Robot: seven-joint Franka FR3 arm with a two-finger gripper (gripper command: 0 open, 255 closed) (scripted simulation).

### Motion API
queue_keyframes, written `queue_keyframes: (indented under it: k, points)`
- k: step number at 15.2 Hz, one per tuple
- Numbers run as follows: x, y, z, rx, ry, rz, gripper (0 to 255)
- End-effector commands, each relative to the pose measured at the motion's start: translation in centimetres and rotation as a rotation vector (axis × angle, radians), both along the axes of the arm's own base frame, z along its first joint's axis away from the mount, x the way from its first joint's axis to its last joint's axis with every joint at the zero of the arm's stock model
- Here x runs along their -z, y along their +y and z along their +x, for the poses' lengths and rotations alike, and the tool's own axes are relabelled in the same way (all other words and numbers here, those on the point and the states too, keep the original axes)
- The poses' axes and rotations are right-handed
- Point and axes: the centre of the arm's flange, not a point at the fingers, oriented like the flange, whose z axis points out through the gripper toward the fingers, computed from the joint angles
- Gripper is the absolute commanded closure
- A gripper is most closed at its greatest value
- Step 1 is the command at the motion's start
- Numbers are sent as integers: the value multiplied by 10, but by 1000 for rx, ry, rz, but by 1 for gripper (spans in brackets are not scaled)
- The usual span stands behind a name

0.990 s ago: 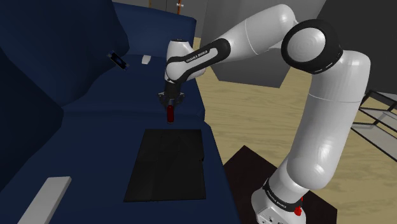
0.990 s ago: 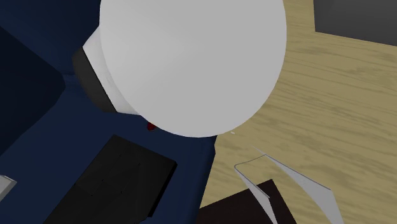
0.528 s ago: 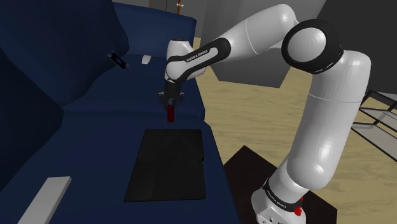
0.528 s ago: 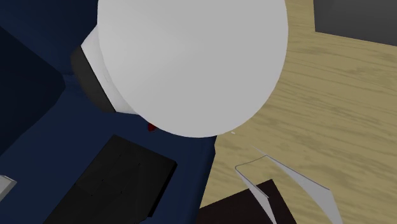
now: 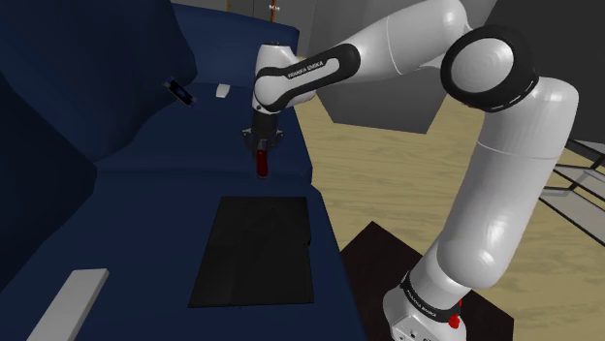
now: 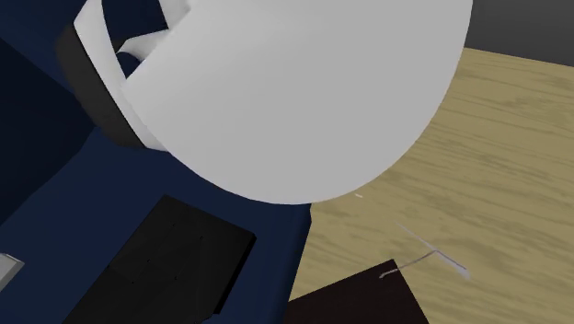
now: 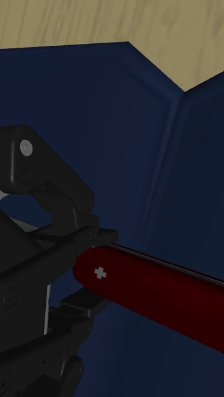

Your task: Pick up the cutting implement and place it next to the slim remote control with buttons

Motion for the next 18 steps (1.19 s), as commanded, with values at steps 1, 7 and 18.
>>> queue_keyframes:
  k: [1,7,18]
  points:
    - [-11,1,0,0,0,0,255]
    - [-42,1,0,0,0,0,255]
    - [-49,98,-68,0,0,0,255]
